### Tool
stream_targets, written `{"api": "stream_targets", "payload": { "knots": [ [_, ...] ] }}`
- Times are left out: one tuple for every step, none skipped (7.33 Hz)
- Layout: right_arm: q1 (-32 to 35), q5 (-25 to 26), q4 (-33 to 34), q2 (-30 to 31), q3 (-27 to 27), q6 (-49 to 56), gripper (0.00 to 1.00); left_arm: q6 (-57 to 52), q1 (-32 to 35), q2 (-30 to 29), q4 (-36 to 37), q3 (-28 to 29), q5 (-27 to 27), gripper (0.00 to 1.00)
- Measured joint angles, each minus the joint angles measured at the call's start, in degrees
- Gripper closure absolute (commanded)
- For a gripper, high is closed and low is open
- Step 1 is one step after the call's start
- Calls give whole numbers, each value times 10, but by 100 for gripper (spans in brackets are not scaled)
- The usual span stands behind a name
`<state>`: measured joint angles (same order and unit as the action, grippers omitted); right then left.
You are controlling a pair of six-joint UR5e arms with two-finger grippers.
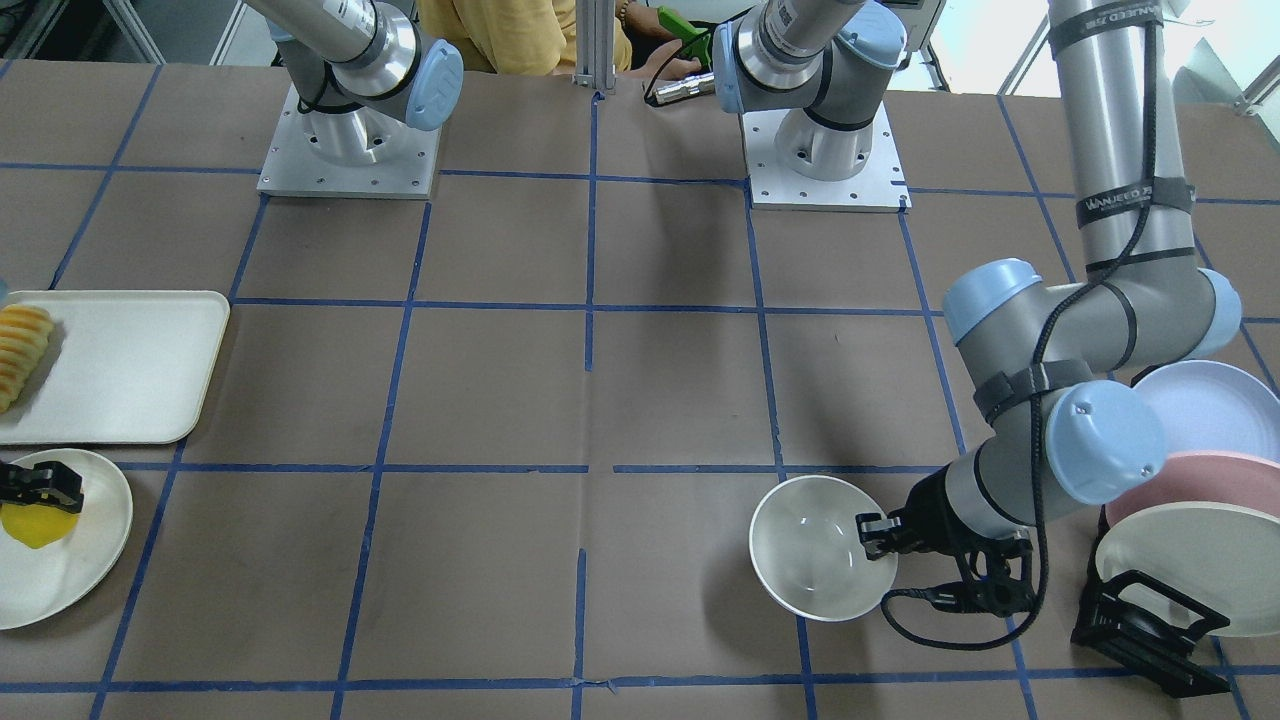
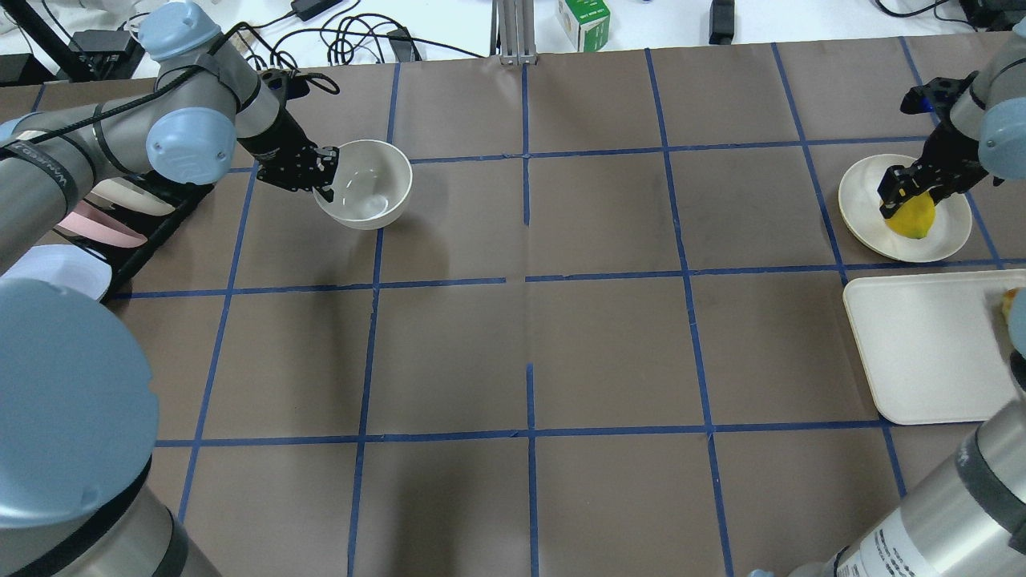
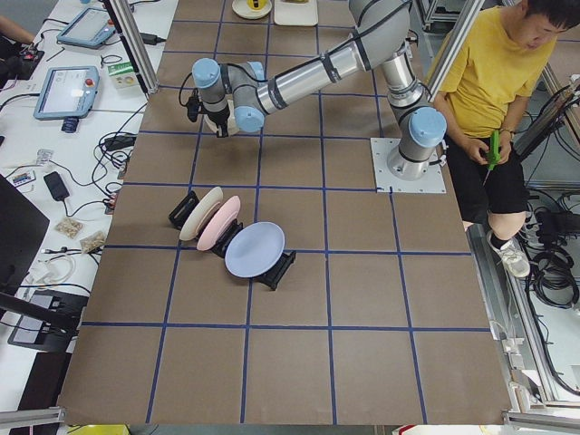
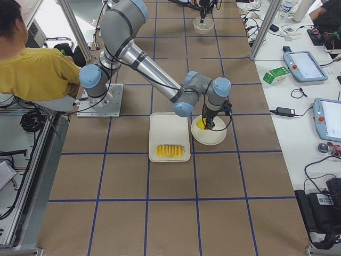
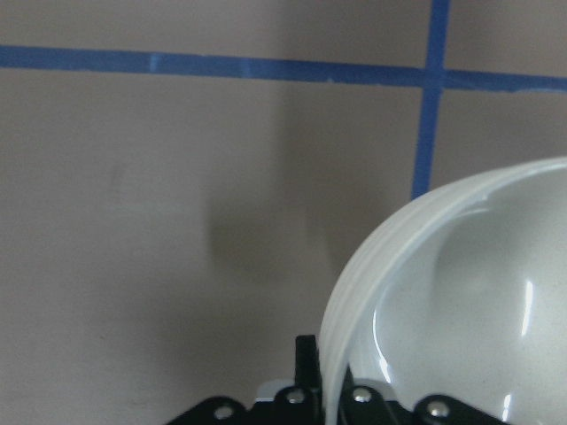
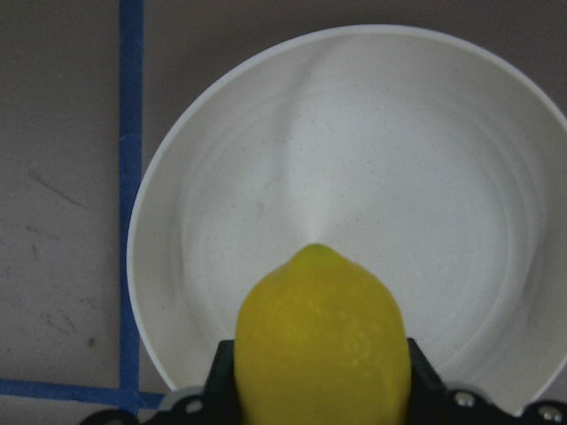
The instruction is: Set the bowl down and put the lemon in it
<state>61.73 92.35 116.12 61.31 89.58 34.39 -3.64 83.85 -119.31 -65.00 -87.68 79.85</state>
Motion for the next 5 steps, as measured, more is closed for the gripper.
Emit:
{"api": "stream_targets", "payload": {
  "knots": [
    [10, -8, -32, 32, -1, -17, 100, 59, 52, 11, 2, -7, -9, 100],
    [31, -18, -62, 59, -1, -49, 100, 130, 109, 17, 10, -12, -12, 100],
    [60, -24, -86, 79, -1, -93, 100, 196, 155, 19, 18, -17, -13, 100],
    [91, -27, -106, 94, -1, -149, 100, 238, 184, 20, 30, -31, -12, 100],
    [117, -28, -119, 105, 0, -196, 100, 257, 196, 20, 60, -58, -12, 100]
  ]
}}
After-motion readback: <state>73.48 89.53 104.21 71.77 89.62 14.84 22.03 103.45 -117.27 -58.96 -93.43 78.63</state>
